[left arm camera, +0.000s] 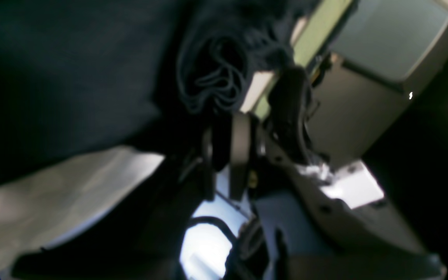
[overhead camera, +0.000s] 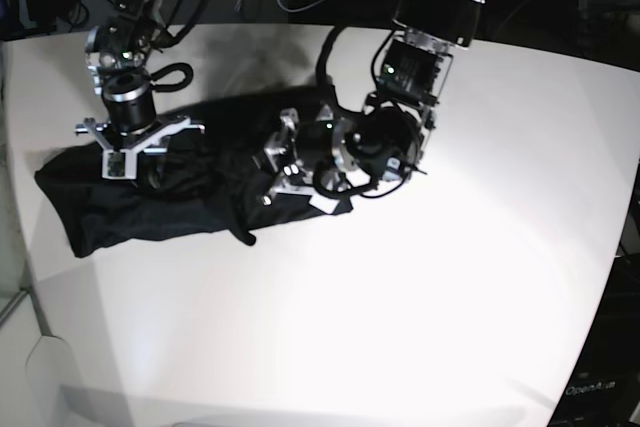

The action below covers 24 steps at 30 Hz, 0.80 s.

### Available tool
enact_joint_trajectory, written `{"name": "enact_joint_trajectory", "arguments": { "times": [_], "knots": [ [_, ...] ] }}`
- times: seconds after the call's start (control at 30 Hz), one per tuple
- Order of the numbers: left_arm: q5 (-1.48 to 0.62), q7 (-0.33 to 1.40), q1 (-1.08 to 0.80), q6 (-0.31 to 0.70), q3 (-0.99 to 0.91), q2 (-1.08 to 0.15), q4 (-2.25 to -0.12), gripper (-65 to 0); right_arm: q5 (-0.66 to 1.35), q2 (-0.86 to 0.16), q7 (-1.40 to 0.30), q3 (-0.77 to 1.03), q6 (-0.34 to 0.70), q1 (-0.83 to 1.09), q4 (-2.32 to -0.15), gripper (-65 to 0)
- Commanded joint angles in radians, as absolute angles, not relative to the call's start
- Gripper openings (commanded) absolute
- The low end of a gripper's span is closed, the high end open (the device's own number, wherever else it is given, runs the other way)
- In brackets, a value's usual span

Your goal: Fold the T-shirt properly

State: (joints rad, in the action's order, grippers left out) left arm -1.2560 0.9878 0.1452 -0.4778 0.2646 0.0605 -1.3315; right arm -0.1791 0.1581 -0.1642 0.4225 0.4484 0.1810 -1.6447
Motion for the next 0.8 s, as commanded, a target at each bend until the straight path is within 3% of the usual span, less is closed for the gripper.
{"name": "enact_joint_trajectory", "arguments": {
  "times": [0.0, 0.27, 0.63, 0.77],
  "knots": [
    [-1.288, 1.004, 0.177, -0.469, 0.292, 0.071, -1.351, -60.5, -0.165, 0.157, -0.136, 0.421, 0.447, 0.173, -1.666, -46.1],
    [-1.293, 1.004, 0.246, -0.469, 0.455, 0.068, -1.351, -60.5, -0.165, 0.157, -0.136, 0.421, 0.447, 0.171, -1.670, -46.1],
    [-1.294, 0.997, 0.229, -0.470, 0.452, -0.022, -1.613, -60.5, -0.165, 0.157, -0.136, 0.421, 0.447, 0.174, -1.672, -46.1],
    [-1.300, 0.972, 0.211, -0.476, 0.372, -0.041, -1.569, -60.4, -0.165, 0.157, -0.136, 0.421, 0.447, 0.174, -1.672, -46.1]
  ]
}}
